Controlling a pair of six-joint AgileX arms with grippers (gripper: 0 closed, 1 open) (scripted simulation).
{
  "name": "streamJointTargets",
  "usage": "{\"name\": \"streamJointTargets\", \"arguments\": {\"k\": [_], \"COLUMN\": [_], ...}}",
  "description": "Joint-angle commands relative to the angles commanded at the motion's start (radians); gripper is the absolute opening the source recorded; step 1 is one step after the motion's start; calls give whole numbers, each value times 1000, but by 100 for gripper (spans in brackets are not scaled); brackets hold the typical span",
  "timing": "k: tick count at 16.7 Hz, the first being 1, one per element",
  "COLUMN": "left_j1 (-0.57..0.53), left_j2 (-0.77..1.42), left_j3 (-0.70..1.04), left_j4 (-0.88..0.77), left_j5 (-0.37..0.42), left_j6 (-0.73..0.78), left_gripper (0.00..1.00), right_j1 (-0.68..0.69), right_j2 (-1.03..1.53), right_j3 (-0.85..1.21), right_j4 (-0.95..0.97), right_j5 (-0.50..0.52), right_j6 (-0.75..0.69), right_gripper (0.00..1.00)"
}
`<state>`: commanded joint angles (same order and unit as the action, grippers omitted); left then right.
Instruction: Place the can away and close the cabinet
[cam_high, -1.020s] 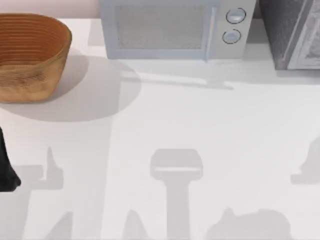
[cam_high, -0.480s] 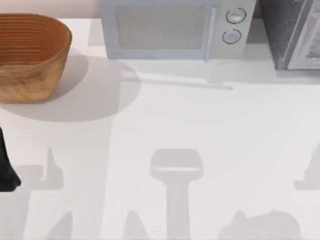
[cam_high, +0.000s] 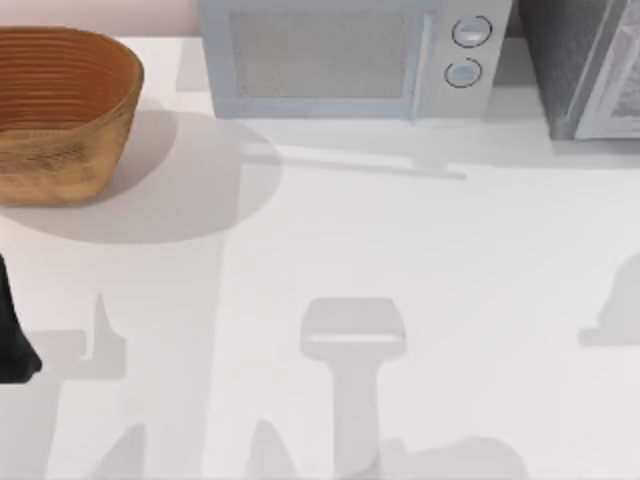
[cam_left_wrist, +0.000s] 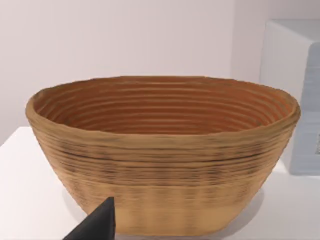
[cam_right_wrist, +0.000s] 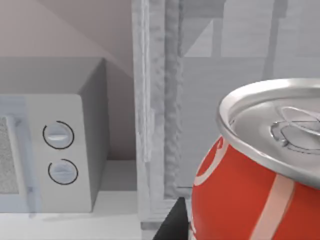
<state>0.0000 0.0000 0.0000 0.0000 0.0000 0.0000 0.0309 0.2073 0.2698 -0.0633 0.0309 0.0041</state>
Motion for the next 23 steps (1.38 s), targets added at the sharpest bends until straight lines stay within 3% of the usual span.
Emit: {"name": "streamJointTargets", "arguments": {"k": [15,19,23], "left_j1": [0,0,0], "left_j2": [0,0,0], "left_j3": [0,0,0], "left_j4": [0,0,0], "left_j5": [0,0,0], "left_j6": [0,0,0], "left_gripper": [100,100,100], "right_j1": [127,148,154], "right_j2": [920,1076,1122], "right_j3": [1211,1416,1476], "right_j4": [-293,-342,-357], "right_j5": [135,158,165], "right_j6": [11,13,13], "right_gripper": [0,0,0]}}
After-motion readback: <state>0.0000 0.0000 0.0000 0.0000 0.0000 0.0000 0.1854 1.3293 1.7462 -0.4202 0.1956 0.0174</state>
